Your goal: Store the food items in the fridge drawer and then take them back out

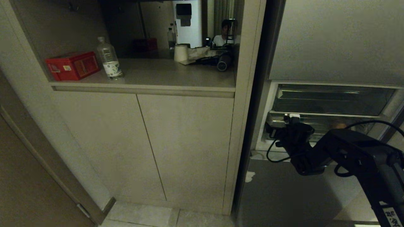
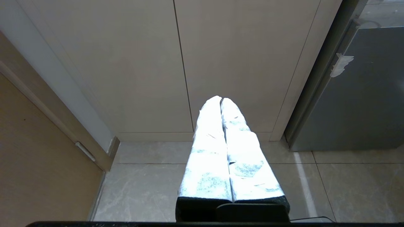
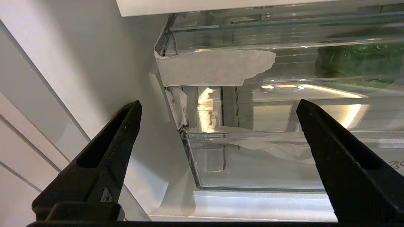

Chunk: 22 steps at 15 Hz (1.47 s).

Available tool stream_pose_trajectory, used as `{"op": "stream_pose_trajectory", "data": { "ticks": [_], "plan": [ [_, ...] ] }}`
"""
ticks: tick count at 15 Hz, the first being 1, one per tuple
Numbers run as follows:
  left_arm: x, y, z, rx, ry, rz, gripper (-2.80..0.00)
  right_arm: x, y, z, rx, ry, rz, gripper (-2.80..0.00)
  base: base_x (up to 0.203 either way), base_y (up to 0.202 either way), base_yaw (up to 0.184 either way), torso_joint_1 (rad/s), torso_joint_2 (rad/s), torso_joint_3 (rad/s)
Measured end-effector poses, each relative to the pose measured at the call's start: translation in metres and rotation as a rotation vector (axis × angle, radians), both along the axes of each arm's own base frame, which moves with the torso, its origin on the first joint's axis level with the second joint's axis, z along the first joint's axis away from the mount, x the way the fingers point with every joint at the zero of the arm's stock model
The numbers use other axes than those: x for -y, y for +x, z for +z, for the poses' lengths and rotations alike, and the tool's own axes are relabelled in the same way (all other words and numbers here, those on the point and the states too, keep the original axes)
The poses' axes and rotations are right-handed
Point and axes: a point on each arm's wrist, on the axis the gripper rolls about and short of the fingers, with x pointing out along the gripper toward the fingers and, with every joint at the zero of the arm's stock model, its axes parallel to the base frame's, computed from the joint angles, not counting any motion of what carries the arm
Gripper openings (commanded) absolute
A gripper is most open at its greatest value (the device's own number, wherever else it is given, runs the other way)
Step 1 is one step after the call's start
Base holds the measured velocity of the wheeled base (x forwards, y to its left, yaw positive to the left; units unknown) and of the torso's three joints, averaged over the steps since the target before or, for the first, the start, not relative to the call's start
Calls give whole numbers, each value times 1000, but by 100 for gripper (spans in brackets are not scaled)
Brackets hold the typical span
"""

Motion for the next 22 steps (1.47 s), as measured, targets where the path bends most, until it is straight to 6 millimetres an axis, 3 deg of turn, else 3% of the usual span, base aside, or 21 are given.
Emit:
{"op": "stream_pose_trajectory", "data": {
  "ticks": [1,2,6,13,17,22],
  "plan": [
    [0,0,0,0,0,0,-280,0,0,1,1,0,-1,-96,0,0,0,0,0,0],
    [0,0,0,0,0,0,-280,0,0,1,1,0,-1,-280,0,0,0,0,0,0],
    [0,0,0,0,0,1,-280,-3,0,1,1,0,-9,-280,0,0,0,0,0,0],
    [0,0,0,0,0,0,-280,-31,-3,4,5,-1,27,-280,0,0,0,0,0,0],
    [0,0,0,0,0,1,-280,-34,-6,5,1,-4,22,-280,0,0,0,0,0,0],
    [0,0,0,0,0,0,-280,-31,-30,7,-25,0,26,-280,0,0,0,0,0,0]
  ]
}}
